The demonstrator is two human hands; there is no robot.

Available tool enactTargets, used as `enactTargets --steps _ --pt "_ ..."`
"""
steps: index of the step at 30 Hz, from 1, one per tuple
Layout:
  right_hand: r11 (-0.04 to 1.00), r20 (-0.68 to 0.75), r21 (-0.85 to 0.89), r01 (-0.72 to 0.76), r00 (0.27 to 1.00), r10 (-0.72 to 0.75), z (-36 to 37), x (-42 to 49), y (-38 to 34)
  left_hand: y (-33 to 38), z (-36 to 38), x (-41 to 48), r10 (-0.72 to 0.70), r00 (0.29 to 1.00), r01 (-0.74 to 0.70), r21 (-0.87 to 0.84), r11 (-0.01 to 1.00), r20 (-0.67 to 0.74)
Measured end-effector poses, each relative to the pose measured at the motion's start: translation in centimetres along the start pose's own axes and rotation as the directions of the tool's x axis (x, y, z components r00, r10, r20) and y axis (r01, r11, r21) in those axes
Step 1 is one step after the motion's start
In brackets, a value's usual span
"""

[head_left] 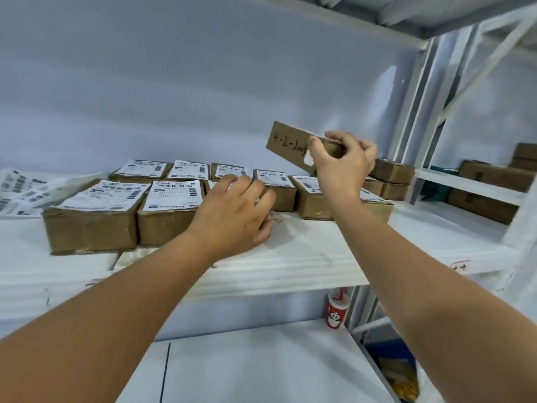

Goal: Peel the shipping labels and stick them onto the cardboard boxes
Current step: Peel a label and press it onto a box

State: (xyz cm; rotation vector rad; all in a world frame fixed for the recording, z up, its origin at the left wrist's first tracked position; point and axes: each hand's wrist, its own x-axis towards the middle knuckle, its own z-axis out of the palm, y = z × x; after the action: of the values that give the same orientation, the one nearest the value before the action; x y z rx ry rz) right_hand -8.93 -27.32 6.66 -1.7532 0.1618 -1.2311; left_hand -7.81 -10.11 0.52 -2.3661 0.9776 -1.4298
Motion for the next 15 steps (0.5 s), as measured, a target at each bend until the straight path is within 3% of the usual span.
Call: enactTargets --steps 6,15 --pt "1.0 0.005 -0.011 -0.018 1.0 0.018 -3.8 -5.5 0.4 0.2 -0.6 -0.2 0.126 0.986 -0.136 0.087 0.987 0.113" --pt "0.998 0.048 -0.039 -0.047 0.998 0.049 -4.7 -9.3 1.8 0.5 -1.7 -2.1 -0.057 0.969 0.094 -0.142 0.985 0.241"
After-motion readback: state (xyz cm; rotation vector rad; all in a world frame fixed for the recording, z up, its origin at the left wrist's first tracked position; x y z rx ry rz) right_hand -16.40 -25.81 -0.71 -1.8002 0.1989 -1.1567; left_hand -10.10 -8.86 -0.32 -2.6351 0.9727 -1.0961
